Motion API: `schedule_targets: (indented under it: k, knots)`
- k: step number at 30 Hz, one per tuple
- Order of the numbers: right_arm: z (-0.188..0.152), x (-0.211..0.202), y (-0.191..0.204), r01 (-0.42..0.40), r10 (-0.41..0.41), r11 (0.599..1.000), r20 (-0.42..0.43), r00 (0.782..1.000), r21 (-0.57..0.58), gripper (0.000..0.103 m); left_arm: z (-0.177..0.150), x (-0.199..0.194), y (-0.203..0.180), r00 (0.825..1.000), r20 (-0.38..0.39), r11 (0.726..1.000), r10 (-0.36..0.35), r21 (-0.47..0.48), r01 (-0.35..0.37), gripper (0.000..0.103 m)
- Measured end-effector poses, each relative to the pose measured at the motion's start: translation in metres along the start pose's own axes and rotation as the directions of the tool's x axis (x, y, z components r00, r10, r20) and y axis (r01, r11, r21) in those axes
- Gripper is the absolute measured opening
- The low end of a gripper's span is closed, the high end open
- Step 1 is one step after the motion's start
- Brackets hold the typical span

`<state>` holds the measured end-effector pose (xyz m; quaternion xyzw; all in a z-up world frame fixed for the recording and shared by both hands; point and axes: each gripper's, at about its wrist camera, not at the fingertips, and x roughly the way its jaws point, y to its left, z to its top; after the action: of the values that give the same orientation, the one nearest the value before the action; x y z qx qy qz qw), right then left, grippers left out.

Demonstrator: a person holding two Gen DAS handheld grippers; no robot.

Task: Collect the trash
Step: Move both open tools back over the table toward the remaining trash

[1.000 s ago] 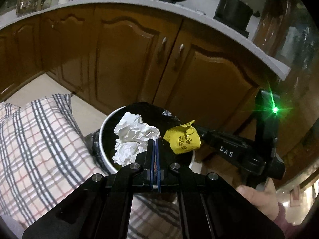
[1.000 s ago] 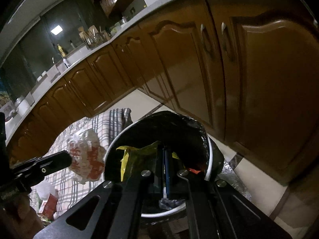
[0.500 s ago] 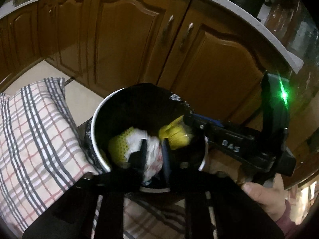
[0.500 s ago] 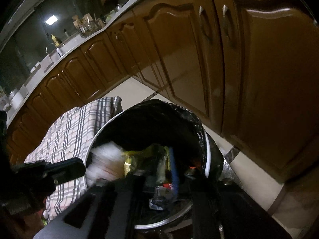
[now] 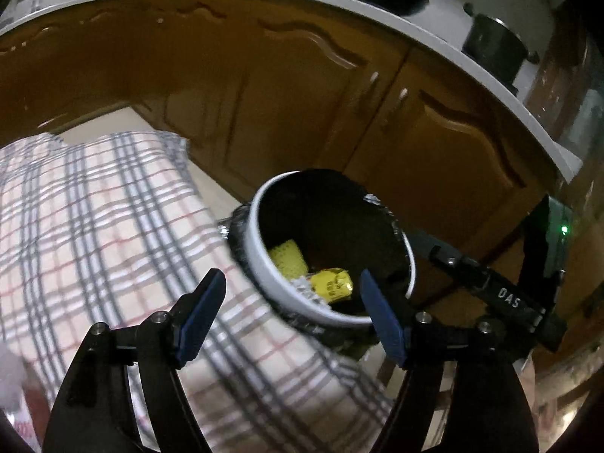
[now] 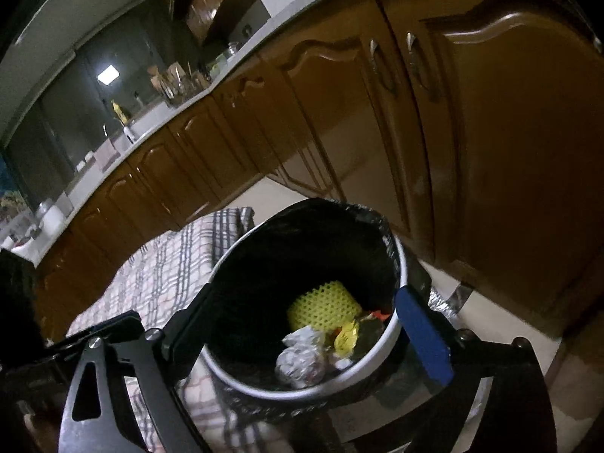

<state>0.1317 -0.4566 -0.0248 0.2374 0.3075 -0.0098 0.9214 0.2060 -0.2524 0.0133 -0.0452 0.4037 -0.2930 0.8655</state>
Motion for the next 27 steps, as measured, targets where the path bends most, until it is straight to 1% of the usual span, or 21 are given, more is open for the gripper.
schedule_targets:
  k: [4, 7, 16, 21, 27]
  knots:
    - [-0.010, -0.007, 0.008, -0.029, 0.029, 0.999, 0.015, 0.999, 0.022, 0.095, -0.013, -0.019, 0.013, 0.999, 0.028, 0.999, 0.024, -0.026, -0.023, 0.075]
    - [-0.021, -0.011, 0.018, -0.054, 0.054, 0.998, 0.015, 0.998, 0.033, 0.095, -0.024, -0.035, 0.025, 0.999, 0.040, 0.998, 0.021, -0.058, -0.019, 0.075]
    - [-0.041, -0.021, 0.042, -0.100, 0.099, 0.994, 0.022, 0.995, 0.044, 0.095, -0.046, -0.077, 0.047, 0.994, 0.087, 0.995, 0.067, -0.075, -0.060, 0.075]
    - [-0.053, -0.028, 0.057, -0.124, 0.123, 0.992, 0.021, 0.992, 0.027, 0.095, -0.056, -0.098, 0.065, 0.990, 0.102, 0.991, 0.096, -0.105, -0.086, 0.075]
    - [-0.064, -0.032, 0.079, -0.154, 0.154, 0.988, 0.005, 0.988, -0.007, 0.095, -0.073, -0.129, 0.095, 0.982, 0.126, 0.978, 0.142, -0.168, -0.120, 0.075]
